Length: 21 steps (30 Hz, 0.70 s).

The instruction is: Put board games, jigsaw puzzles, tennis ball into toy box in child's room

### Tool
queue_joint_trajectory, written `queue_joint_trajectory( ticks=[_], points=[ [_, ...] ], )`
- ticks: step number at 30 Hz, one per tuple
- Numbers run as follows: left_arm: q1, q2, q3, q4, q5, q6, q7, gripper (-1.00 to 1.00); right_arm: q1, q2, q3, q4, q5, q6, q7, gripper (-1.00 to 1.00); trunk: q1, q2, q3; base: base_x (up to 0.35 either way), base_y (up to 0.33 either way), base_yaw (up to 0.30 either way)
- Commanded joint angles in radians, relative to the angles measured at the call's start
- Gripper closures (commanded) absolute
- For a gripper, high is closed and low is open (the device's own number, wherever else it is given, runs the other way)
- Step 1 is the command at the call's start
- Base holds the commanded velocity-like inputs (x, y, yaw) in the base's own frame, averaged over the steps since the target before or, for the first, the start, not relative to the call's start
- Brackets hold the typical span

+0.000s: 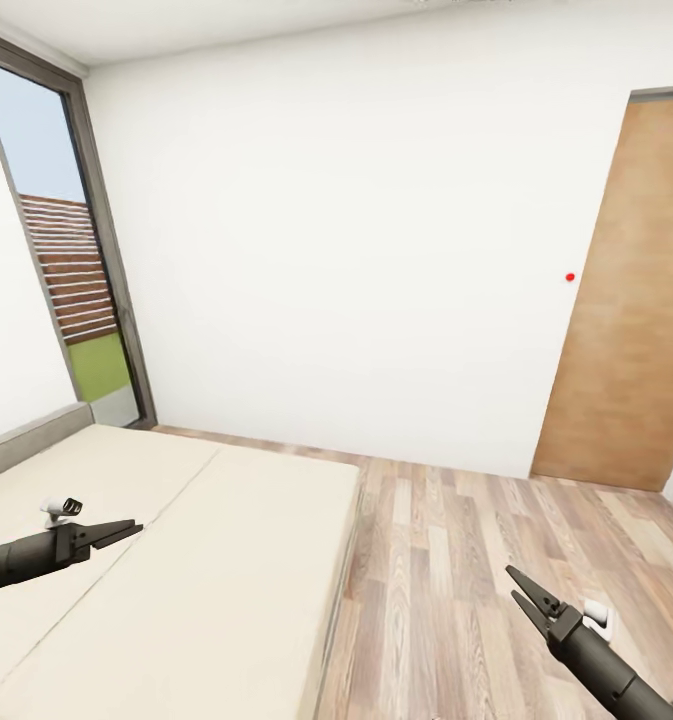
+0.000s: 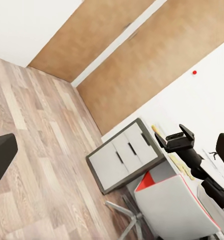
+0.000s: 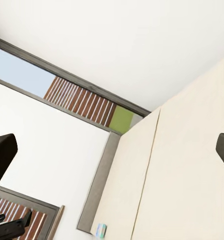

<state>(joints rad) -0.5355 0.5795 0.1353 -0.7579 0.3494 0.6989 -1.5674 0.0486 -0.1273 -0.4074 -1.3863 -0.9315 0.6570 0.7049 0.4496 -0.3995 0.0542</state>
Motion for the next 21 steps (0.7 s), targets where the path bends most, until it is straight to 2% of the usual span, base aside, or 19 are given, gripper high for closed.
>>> queue_joint_trajectory(
  ticks=[1,5,14,21],
  points=[
    [0.000,0.000,0.000,0.000,0.000,0.011,-0.003,-1.00,0.000,0.000,-0.001,0.000,-0.006,0.007,-0.001,-1.00,0.000,0.000,0.000,0.000,0.076,-0.249],
    [0.000,0.000,0.001,0.000,0.000,0.011,-0.003,-1.00,0.000,0.000,-0.001,0.000,-0.006,0.007,-0.001,-1.00,0.000,0.000,0.001,0.000,0.103,-0.203],
    [0.000,0.000,0.001,0.000,0.001,0.011,-0.003,-1.00,0.000,0.001,-0.001,0.000,-0.005,0.006,-0.001,-1.00,0.000,0.000,0.002,0.000,0.030,-0.045],
    [0.000,0.000,0.001,0.000,0.001,0.011,-0.003,-1.00,0.000,0.000,-0.001,0.000,-0.006,0.006,-0.001,-1.00,0.000,0.000,0.002,0.000,0.046,-0.145]
  ],
)
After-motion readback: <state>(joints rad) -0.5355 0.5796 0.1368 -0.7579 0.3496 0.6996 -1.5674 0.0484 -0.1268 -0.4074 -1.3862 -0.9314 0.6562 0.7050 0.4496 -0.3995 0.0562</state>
